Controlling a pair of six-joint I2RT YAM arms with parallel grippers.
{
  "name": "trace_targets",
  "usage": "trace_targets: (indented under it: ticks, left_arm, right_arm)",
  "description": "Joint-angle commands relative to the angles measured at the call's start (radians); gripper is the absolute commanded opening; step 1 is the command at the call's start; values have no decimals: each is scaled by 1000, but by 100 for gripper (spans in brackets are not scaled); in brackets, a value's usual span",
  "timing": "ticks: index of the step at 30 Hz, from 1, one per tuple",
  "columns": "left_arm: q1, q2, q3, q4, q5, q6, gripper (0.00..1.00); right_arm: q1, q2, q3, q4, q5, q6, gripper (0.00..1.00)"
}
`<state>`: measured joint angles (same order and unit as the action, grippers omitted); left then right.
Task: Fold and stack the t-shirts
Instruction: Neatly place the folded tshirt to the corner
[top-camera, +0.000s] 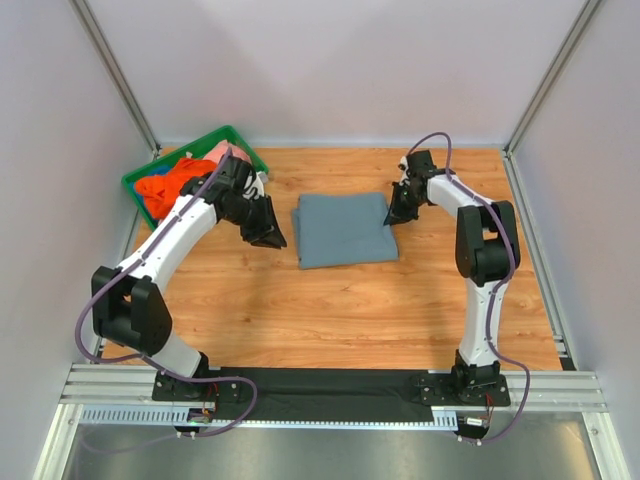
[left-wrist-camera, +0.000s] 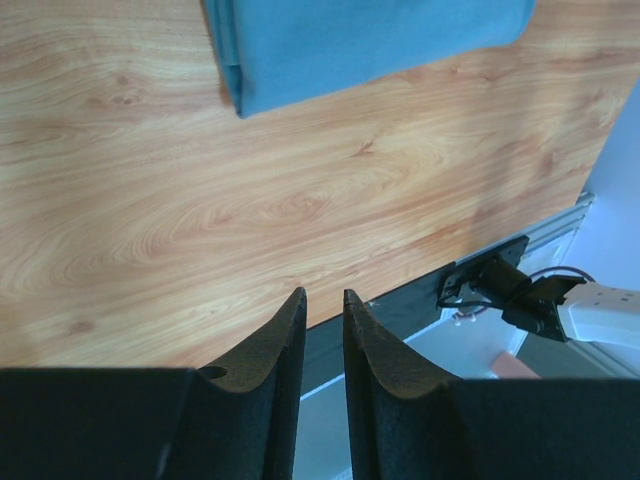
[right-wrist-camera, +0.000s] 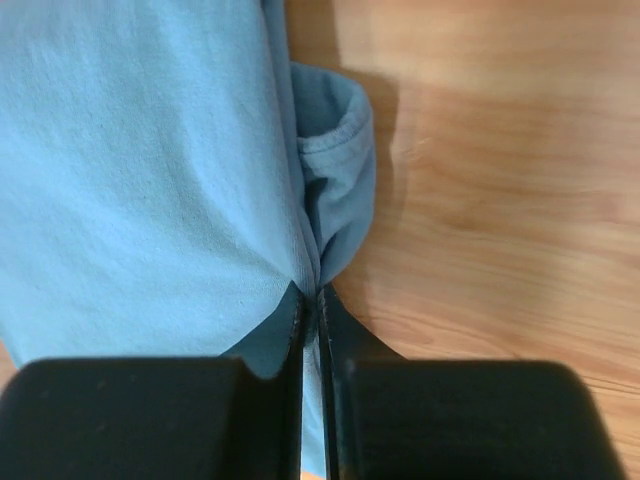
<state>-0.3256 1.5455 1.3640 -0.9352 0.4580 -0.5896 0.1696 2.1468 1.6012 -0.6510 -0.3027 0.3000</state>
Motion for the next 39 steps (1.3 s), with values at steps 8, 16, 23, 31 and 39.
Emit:
trace_targets:
  ticks: [8,16,23,31,39]
  left_arm:
    - [-3,25,50,-28,22,-9,28]
    - [-3,59,118,-63,21,-39,28]
    - [-4,108,176,-82,25,-75,28]
    - [-4,162,265,-126,5,-99,28]
    - [-12,237,380,-194,-30,-76,28]
  right_arm:
    - [-157,48,212,-94,232,-87,0]
    - [-295,168,440,-108,297,-121,0]
    - [-372,297,652,-78,378,-168,0]
    - [-446,409,847,-32,392,-170,0]
    - [-501,449,882,40,361,-96,0]
